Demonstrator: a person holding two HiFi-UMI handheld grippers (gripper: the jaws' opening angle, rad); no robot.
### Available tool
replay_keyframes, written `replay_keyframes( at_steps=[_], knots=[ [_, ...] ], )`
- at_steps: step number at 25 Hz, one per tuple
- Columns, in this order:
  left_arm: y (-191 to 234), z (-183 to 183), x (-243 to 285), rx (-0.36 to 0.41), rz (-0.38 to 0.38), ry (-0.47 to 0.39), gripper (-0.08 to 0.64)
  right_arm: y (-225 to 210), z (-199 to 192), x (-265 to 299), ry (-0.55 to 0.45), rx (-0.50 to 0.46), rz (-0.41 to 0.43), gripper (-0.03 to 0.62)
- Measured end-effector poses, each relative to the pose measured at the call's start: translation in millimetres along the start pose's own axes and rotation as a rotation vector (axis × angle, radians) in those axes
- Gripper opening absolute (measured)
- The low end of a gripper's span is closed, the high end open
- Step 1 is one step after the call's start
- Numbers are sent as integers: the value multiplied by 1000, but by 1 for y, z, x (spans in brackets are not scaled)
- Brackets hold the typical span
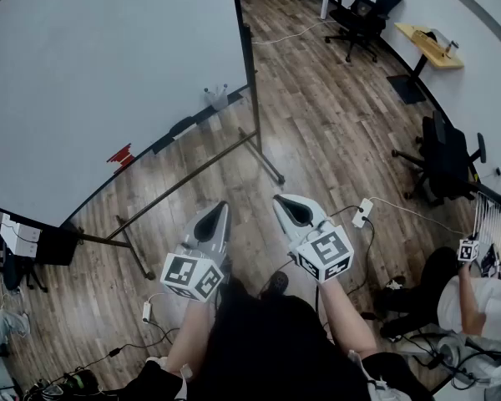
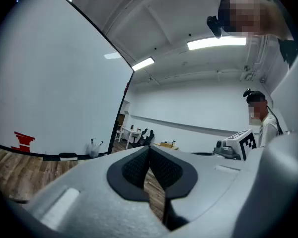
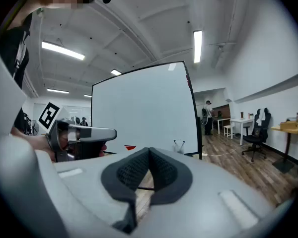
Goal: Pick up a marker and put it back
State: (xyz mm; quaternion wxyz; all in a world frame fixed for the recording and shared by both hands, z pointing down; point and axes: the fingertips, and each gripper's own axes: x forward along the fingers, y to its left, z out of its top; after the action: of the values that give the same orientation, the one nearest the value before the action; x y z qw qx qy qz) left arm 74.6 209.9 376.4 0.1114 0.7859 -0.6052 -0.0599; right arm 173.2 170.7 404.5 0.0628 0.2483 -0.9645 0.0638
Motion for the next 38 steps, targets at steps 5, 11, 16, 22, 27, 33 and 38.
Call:
replay_keyframes(
  at_steps=[5, 11, 16, 22, 27, 33, 38],
  knots=[
    [-8, -7, 8, 2, 9, 16, 11, -14, -5, -9, -6, 12, -21, 2],
    [-5, -17, 16, 6, 22, 44, 11, -28, -7, -6, -40, 71, -33, 3],
    [10, -22, 28, 14, 30, 70, 11, -37, -17, 10, -17, 107, -38, 3],
    [50, -22, 52, 12, 33, 82, 11, -46, -14, 50, -4, 110, -27, 3],
    [94, -7, 79, 15, 14, 71, 11, -56, 1, 99, 6, 94, -32, 3],
    [158, 17, 112, 18, -11, 61, 11, -66, 28, 164, 8, 60, -52, 3],
    [200, 25, 128, 6, -49, 89, 11, -61, 42, 214, 5, 58, -32, 3]
  ],
)
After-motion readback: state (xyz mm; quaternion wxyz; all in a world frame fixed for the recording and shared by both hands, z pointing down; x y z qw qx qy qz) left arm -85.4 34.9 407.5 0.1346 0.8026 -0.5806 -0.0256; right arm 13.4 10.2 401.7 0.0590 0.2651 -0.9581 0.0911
